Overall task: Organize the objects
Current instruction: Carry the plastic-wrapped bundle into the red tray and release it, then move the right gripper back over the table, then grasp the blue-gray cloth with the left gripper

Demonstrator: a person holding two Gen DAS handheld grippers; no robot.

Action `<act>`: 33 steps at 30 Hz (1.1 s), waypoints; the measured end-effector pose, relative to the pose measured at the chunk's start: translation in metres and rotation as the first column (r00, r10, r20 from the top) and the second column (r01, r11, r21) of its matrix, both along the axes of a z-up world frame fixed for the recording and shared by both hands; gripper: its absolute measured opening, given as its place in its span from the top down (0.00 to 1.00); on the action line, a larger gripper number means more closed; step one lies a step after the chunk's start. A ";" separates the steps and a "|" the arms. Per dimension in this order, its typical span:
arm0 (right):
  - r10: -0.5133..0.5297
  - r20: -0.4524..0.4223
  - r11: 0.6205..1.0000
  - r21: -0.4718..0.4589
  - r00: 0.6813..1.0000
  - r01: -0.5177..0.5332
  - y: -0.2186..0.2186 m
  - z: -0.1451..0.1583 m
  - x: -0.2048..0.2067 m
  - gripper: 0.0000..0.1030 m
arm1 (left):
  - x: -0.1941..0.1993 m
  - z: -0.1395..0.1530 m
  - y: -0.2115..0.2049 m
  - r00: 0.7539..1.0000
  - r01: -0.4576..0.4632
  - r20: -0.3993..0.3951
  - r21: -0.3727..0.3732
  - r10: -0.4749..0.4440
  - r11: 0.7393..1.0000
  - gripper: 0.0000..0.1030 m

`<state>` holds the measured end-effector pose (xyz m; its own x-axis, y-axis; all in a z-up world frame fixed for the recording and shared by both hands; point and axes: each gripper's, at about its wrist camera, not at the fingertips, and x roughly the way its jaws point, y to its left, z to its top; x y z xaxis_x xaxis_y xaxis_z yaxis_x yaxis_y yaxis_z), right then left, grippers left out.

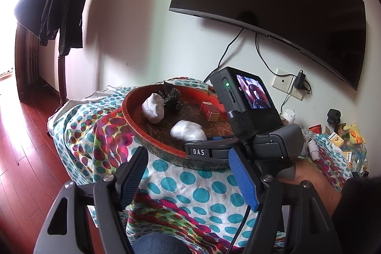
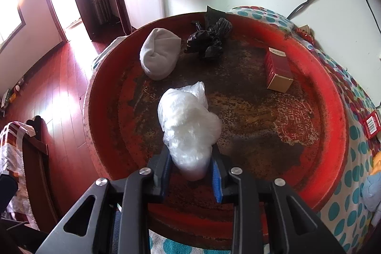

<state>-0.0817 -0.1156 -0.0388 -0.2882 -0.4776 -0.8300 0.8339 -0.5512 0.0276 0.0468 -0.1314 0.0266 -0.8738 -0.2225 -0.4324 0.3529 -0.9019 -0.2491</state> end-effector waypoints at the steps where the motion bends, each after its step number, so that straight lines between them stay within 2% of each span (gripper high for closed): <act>1: -0.005 0.000 1.000 -0.002 1.000 0.005 0.000 0.000 -0.001 0.59 | 0.000 0.000 0.000 1.000 0.000 -0.001 0.001 0.000 1.000 0.30; 2: -0.012 -0.009 1.000 -0.009 1.000 0.012 0.002 0.002 -0.001 0.53 | 0.001 0.000 -0.001 1.000 0.000 -0.003 0.001 0.000 1.000 0.30; 3: -0.022 -0.031 1.000 -0.021 0.999 0.021 0.004 0.005 -0.001 0.43 | 0.001 0.001 -0.001 1.000 -0.001 -0.006 0.002 0.001 1.000 0.30; 8: -0.126 -0.132 0.987 -0.121 0.983 0.110 0.032 0.036 -0.006 0.39 | 0.000 0.000 -0.001 1.000 0.007 -0.005 0.009 -0.007 1.000 0.30; 9: -0.155 -0.150 0.981 -0.138 0.976 0.135 0.041 0.041 -0.009 0.35 | -0.001 -0.001 0.000 1.000 0.013 -0.003 0.009 -0.013 1.000 0.30; 10: -0.196 -0.171 0.973 -0.155 0.966 0.170 0.052 0.047 -0.015 0.27 | -0.002 -0.001 0.002 1.000 0.021 0.001 0.008 -0.021 1.000 0.30; 12: -0.294 -0.218 0.949 -0.178 0.931 0.258 0.080 0.055 -0.029 0.19 | -0.005 -0.002 0.008 0.999 0.043 0.008 -0.005 -0.043 0.999 0.30; 14: -0.387 -0.213 0.916 -0.198 0.897 0.348 0.117 0.052 -0.050 0.13 | -0.008 -0.002 0.017 0.997 0.077 0.016 -0.028 -0.077 0.997 0.30; 19: -0.609 -0.138 0.792 -0.151 0.781 0.591 0.220 0.024 -0.108 0.13 | -0.014 -0.004 0.046 0.983 0.182 0.036 -0.116 -0.179 0.976 0.30; 22: -0.735 -0.076 0.676 -0.162 0.674 0.719 0.287 0.012 -0.128 0.13 | -0.014 -0.009 0.058 0.975 0.220 0.038 -0.159 -0.217 0.962 0.30; 26: -0.825 -0.016 0.559 -0.176 0.565 0.810 0.347 0.002 -0.142 0.13 | -0.016 -0.018 0.073 0.957 0.288 0.072 -0.197 -0.279 0.937 0.30; 29: -0.854 0.020 0.507 -0.184 0.519 0.842 0.377 -0.002 -0.150 0.12 | -0.017 -0.022 0.080 0.945 0.327 0.083 -0.194 -0.317 0.925 0.30; 31: -0.858 0.050 0.493 -0.198 0.511 0.847 0.389 -0.003 -0.160 0.05 | -0.018 -0.024 0.084 0.935 0.353 0.098 -0.190 -0.340 0.916 0.30; 33: -0.862 0.045 0.488 -0.200 0.505 0.850 0.402 -0.004 -0.167 0.04 | -0.024 -0.025 0.088 0.928 0.370 0.122 -0.175 -0.353 0.912 0.30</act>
